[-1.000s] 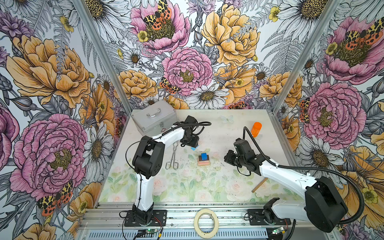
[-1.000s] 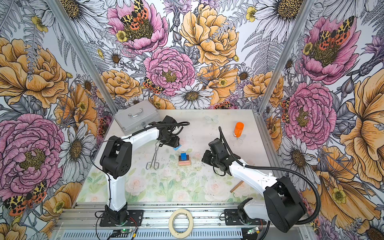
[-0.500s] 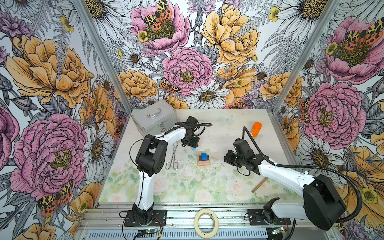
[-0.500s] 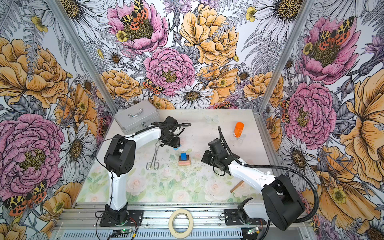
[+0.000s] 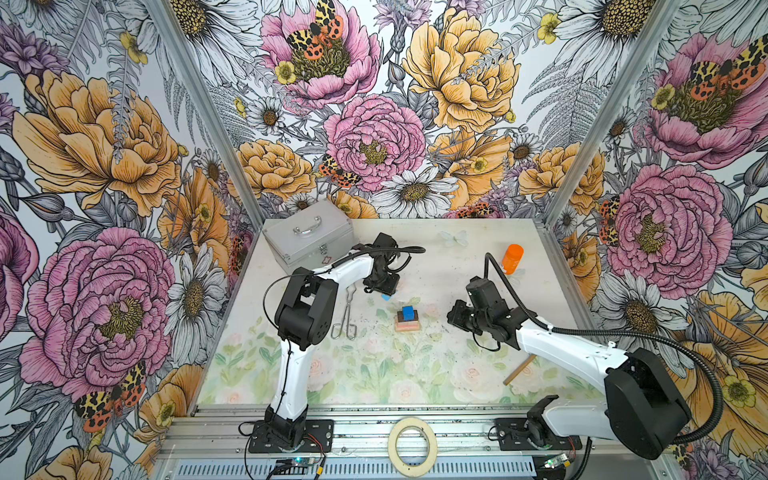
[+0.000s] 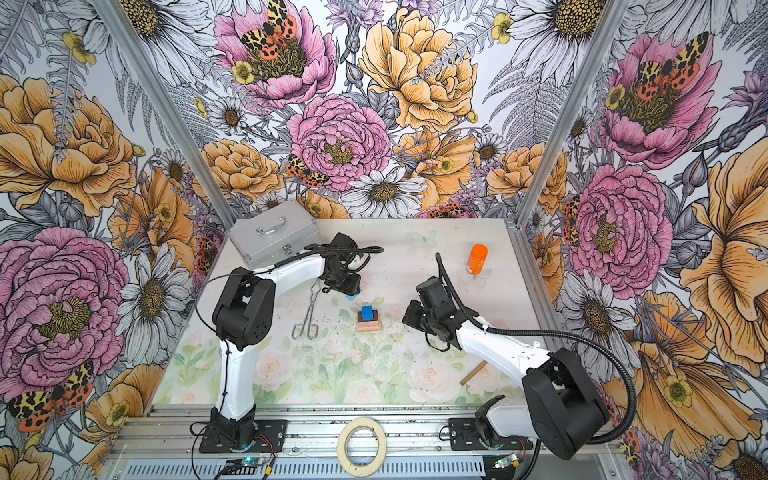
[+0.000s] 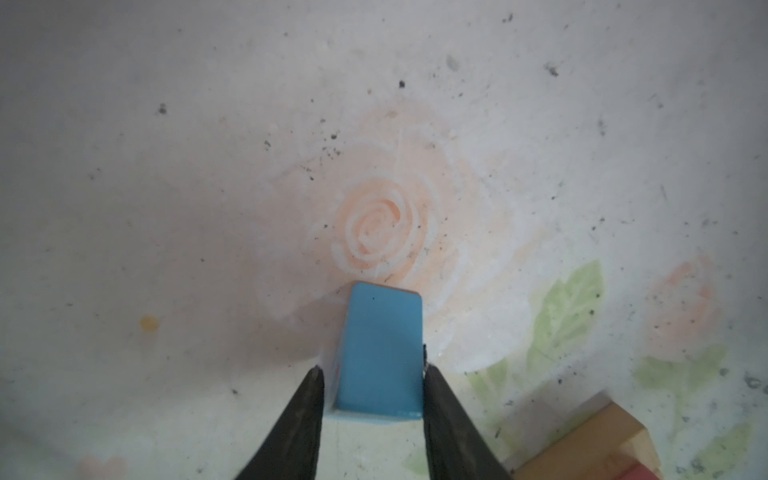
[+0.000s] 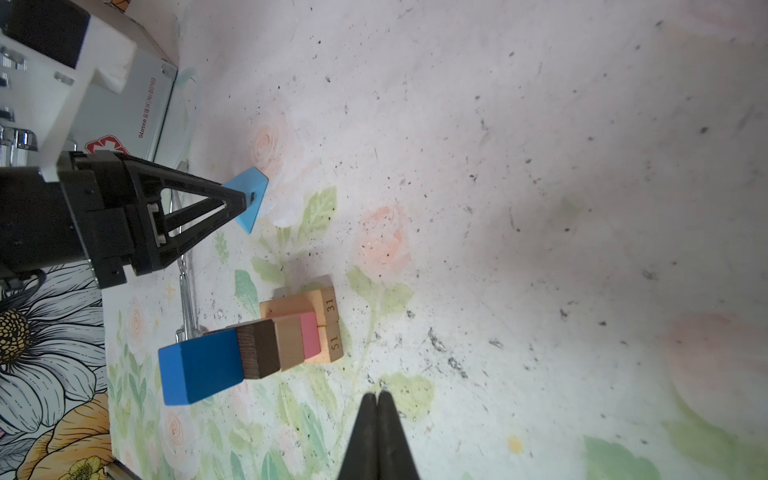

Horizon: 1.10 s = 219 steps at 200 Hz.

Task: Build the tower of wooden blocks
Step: 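Lower the left gripper around the light blue block and close it, then lift the light blue block with the left gripper and carry it over the stack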

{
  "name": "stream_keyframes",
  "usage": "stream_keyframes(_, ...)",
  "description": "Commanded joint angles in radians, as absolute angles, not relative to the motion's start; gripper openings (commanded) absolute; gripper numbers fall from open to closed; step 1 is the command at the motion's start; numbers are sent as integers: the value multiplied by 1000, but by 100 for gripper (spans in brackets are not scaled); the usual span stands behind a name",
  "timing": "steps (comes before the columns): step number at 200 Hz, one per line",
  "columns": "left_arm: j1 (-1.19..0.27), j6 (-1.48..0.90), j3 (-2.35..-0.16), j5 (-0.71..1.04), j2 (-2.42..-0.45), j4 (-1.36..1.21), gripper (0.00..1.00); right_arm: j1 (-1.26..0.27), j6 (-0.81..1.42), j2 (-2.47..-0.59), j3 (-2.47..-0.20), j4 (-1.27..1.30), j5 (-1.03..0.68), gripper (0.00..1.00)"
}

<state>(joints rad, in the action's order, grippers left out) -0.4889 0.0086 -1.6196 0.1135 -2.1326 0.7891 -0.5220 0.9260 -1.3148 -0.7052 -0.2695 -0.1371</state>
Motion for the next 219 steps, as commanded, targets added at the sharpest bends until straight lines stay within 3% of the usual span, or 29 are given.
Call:
stream_keyframes(1, -498, 25, -1636, 128, -2150, 794, 40, -515, 914, -1327, -703, -246, -146, 0)
stream_keyframes(35, -501, 23, -1638, 120, -2155, 798, 39, -515, 914, -1329, -701, -244, -146, 0)
stream_keyframes(143, -502, 33, -1635, 25, -2046, 832, 0, -515, 918, -1317, -698, -243, -148, 0)
stream_keyframes(219, -557, 129, -1588, -6, -1748, 854, 0, -503, 885, -1253, -680, -245, -150, 0)
